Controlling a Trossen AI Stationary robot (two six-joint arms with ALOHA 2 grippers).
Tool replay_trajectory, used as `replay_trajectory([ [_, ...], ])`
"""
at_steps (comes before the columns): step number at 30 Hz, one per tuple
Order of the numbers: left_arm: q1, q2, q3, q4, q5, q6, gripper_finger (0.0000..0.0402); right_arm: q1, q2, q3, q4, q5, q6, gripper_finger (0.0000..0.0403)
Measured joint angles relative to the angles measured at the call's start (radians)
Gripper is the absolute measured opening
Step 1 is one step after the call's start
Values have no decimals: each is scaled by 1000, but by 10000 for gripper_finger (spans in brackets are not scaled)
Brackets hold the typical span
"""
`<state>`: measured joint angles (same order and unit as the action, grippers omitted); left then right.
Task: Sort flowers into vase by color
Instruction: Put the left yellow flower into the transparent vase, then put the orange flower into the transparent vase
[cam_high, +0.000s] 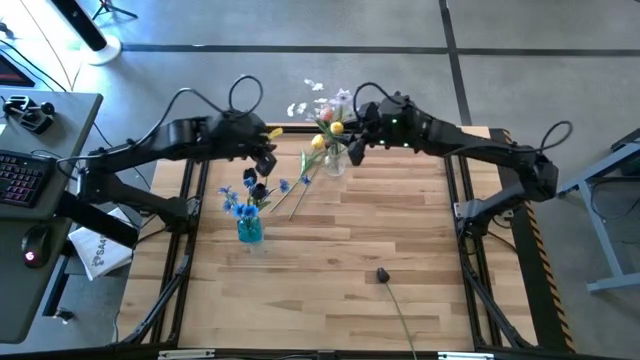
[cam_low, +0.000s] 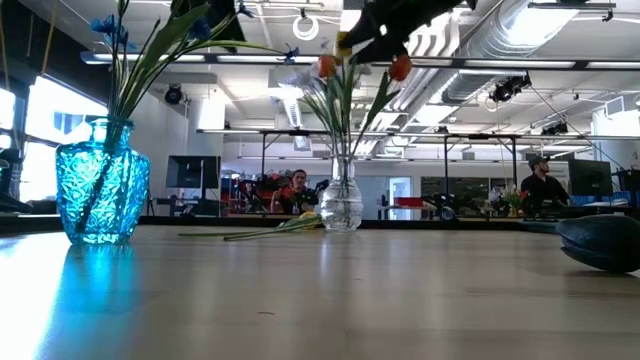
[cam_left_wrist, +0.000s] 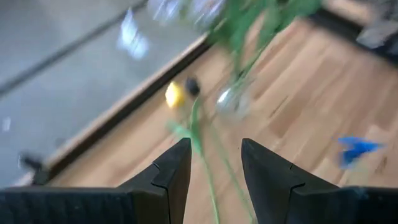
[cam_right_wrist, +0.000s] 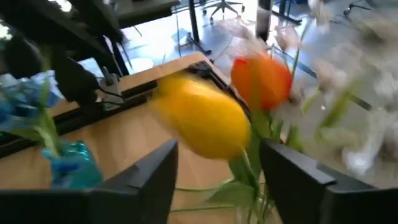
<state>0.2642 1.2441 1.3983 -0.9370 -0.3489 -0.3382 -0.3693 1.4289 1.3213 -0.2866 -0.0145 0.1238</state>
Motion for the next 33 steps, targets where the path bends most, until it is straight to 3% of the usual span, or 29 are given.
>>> replay_trajectory([
  [8, 151, 78, -1, -147, 53, -77, 131, 0, -112, 92, -107, -3, -19, 263],
  [16, 293, 137, -1, -147, 143, 72, 131, 29, -217, 125, -74, -2, -19, 264],
  [27, 333, 151, -1, -151, 156, 248, 131, 32, -121, 151, -12, 11, -36, 264],
  [29, 332, 137, -1, -163, 155, 277, 131, 32, -126, 195, -89, 21, 10, 264],
  [33, 332, 110, -1, -173, 156, 306, 131, 67, -128, 311, -477, 21, 112, 264],
])
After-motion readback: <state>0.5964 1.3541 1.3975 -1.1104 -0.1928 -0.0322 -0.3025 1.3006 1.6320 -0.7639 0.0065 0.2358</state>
